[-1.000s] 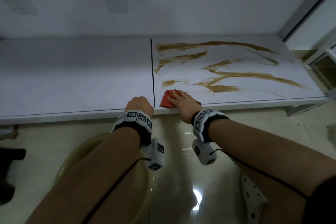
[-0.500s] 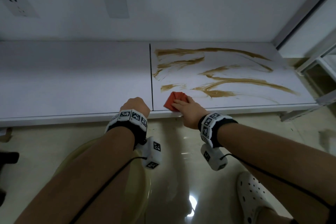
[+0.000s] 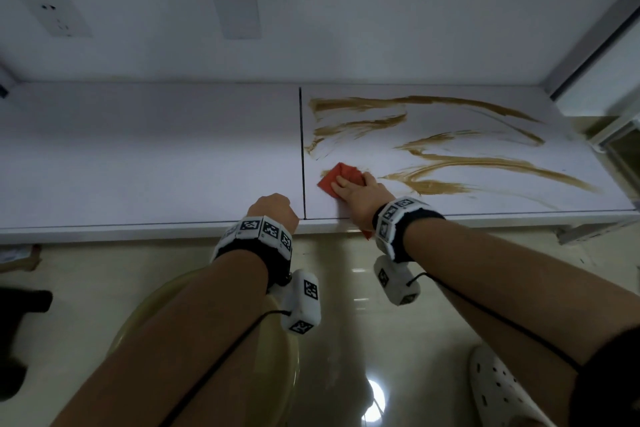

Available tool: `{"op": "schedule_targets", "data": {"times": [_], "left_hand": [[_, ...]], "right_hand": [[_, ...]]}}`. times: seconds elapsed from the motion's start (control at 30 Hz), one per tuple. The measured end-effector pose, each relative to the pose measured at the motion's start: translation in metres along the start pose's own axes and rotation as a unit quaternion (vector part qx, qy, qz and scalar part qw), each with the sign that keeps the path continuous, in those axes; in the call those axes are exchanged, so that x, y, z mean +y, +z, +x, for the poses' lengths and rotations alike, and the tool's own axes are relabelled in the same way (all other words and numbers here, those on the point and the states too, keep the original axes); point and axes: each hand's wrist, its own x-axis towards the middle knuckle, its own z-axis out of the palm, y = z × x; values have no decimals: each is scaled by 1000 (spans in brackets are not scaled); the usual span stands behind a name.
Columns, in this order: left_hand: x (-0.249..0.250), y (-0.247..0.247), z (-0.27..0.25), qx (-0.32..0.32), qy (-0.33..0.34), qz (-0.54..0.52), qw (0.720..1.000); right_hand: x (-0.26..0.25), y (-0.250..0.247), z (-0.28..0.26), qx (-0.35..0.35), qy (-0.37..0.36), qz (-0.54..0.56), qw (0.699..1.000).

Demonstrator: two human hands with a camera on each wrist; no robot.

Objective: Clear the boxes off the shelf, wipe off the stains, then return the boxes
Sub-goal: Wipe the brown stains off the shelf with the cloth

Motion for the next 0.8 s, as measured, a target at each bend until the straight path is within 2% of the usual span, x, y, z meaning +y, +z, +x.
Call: {"op": "schedule_targets", "data": {"times": [0.17, 0.33, 0.43, 0.63, 0.8], "left_hand": [[0, -3, 5, -22, 3, -2, 1000], [-2, -4, 6, 0, -22, -3, 1000], [-3, 0, 5, 1, -6, 30, 1000], [-7, 0, 10, -6, 22, 41, 999], [-9, -3, 10, -9, 12, -18, 1000]], "right_hand": [[30, 6, -25, -5, 33, -32, 999], [-7, 15, -28, -1, -65, -46, 997], [-26, 6, -9, -7, -79, -45, 996], [-29, -26, 14, -17, -28, -18, 999], [10, -31, 21, -2, 37, 35, 999]]}}
